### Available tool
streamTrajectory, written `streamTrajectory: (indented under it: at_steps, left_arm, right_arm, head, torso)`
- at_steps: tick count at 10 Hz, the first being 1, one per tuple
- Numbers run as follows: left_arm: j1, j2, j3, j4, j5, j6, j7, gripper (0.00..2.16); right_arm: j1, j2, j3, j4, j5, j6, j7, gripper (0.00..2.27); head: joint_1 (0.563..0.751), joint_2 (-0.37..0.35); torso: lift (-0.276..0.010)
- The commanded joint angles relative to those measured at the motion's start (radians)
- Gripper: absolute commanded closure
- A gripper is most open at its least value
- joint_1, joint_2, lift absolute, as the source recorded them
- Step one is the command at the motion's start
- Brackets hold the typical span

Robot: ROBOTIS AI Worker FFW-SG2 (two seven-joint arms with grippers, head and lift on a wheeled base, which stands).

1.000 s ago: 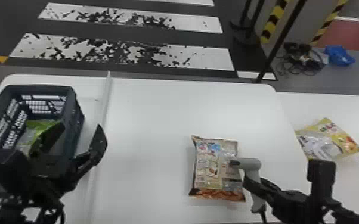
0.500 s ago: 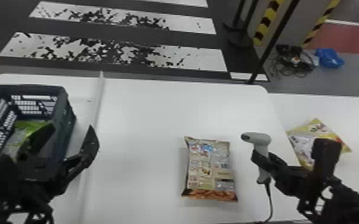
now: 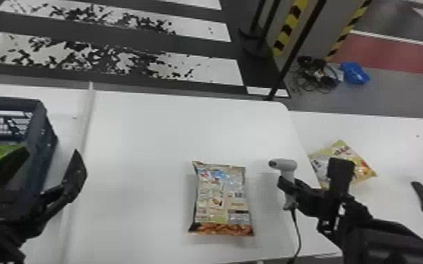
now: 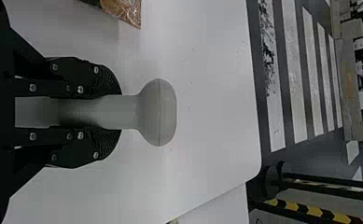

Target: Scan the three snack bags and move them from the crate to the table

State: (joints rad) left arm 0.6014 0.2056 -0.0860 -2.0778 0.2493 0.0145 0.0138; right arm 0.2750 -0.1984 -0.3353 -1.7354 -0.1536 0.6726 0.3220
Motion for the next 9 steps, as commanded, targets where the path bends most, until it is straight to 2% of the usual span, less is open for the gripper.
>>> streamTrajectory:
  at_steps: [1,2,3,4,5,6,8,9]
  left_arm:
    - [-0.005,0.000,0.000,0.001,-0.001,0.012,-0.002,0.04]
    - [-0.008,0.000,0.000,0.002,0.001,0.016,0.000,0.04]
    - [-0.012,0.002,-0.001,0.004,-0.001,0.025,-0.002,0.04]
    - [-0.015,0.002,-0.003,0.002,-0.001,0.040,-0.002,0.04]
    - [-0.019,0.000,-0.005,0.002,-0.001,0.040,-0.002,0.04]
    - [-0.022,0.000,-0.005,0.002,-0.002,0.046,-0.002,0.04]
    - [-0.028,0.000,-0.006,0.001,-0.002,0.052,-0.002,0.04]
    - [-0.029,0.002,-0.008,0.001,-0.002,0.052,-0.002,0.04]
  right_arm:
    - [-0.034,-0.012,0.002,0.079,0.006,-0.023,0.000,2.24]
    - [-0.053,-0.015,0.004,0.109,0.019,-0.026,0.000,2.23]
    - [-0.076,-0.036,0.018,0.148,0.022,-0.008,0.003,2.04]
    - [-0.082,-0.039,0.021,0.163,0.025,-0.017,0.002,1.33]
    - [-0.080,-0.041,0.021,0.162,0.025,-0.026,0.002,0.01]
    - [-0.059,-0.039,0.013,0.129,0.014,-0.054,0.002,0.00]
    - [0.046,-0.035,-0.001,-0.067,-0.046,-0.047,0.006,0.06]
    - [0.090,-0.033,-0.007,-0.164,-0.078,0.002,0.034,0.06]
  head:
    - [0.695,-0.272]
    - [0.695,-0.276]
    - [0.695,-0.283]
    - [0.695,-0.289]
    - [0.695,-0.295]
    - [0.695,-0.297]
    - [0.695,-0.297]
    - [0.695,-0.289]
  torso:
    - [-0.062]
    - [-0.062]
    - [-0.062]
    - [-0.062]
    - [-0.062]
    - [-0.062]
    - [-0.062]
    - [-0.062]
